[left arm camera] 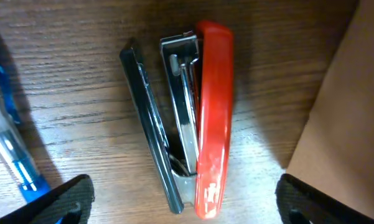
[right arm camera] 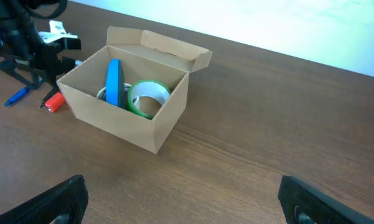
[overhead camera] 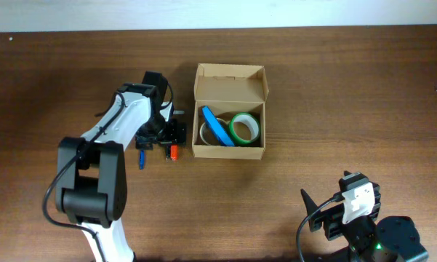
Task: Pack container
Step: 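Reach the left gripper to the red-black stapler and grasp it, then lift the stapler over the box and lower it inside, release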
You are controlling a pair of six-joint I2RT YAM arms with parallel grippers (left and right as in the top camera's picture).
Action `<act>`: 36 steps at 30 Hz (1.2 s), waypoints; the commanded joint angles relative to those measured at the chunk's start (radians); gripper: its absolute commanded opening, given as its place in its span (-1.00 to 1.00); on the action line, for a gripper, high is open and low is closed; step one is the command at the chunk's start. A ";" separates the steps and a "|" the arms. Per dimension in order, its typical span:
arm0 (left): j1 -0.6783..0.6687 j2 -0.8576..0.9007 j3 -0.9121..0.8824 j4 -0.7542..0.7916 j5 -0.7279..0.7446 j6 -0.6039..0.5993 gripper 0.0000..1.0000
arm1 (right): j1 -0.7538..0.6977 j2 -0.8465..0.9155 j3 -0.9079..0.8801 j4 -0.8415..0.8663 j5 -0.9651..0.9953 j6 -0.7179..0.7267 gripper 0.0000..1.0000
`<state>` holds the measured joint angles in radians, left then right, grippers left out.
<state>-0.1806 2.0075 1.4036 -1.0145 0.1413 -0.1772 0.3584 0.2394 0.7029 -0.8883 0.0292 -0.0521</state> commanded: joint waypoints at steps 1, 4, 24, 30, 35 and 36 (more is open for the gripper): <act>-0.002 0.038 0.017 -0.004 -0.008 -0.013 0.84 | -0.006 -0.005 -0.003 0.003 0.012 0.008 0.98; -0.002 0.052 0.017 0.000 -0.011 -0.017 0.79 | -0.006 -0.005 -0.003 0.003 0.012 0.008 0.98; -0.002 0.056 0.036 0.019 -0.034 -0.100 -0.65 | -0.006 -0.005 -0.003 0.003 0.012 0.008 0.98; -0.002 -0.003 0.094 0.028 -0.034 -0.146 -0.72 | -0.006 -0.005 -0.003 0.003 0.012 0.008 0.98; -0.023 -0.118 0.154 0.042 -0.034 -0.216 -0.72 | -0.006 -0.005 -0.003 0.003 0.012 0.008 0.99; -0.037 -0.144 0.172 0.044 -0.034 -0.233 -0.72 | -0.006 -0.005 -0.003 0.003 0.012 0.008 0.98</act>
<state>-0.1871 1.9873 1.5028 -0.9791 0.1146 -0.3382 0.3584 0.2394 0.7029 -0.8883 0.0292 -0.0521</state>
